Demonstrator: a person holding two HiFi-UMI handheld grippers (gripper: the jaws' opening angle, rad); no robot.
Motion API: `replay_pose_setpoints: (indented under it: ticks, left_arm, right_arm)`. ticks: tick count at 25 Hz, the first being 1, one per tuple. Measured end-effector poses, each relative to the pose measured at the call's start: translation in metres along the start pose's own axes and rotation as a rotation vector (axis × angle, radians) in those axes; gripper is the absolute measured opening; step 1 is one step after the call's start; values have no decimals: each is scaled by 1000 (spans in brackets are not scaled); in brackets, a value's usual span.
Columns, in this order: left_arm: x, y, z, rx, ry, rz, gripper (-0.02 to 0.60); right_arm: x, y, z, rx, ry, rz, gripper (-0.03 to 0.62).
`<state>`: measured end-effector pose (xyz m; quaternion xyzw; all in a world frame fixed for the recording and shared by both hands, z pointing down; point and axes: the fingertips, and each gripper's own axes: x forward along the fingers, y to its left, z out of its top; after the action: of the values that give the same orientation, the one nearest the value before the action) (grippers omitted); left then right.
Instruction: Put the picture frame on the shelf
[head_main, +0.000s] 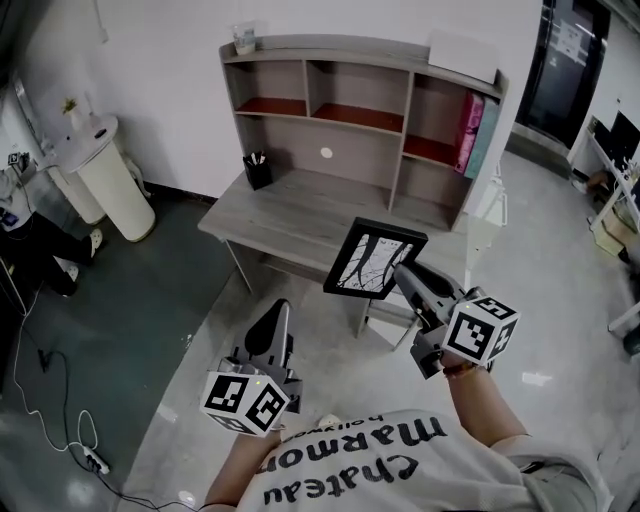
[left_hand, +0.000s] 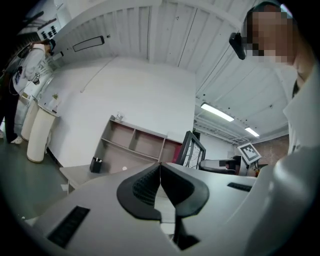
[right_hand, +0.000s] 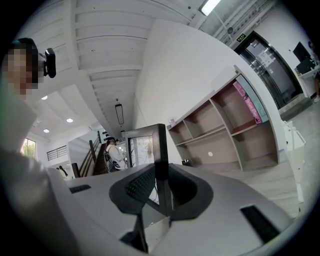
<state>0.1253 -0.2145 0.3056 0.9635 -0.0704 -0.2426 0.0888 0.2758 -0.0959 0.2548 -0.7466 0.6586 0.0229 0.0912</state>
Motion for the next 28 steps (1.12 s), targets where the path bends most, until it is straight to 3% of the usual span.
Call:
replay_pose_setpoints:
  ticks: [11,18,28]
  left_arm:
    - [0,24,21,-3,-47,51,17]
    - [-13,26,21,0,-32,83,17]
    - [-49,49,26,-13,-45,224,17]
  right_arm:
    - [26,-11,19,-5,-31,-1,87]
    - [28,-19,22,8,-21,-31,87]
    - [60,-12,34,23,-38,40,87]
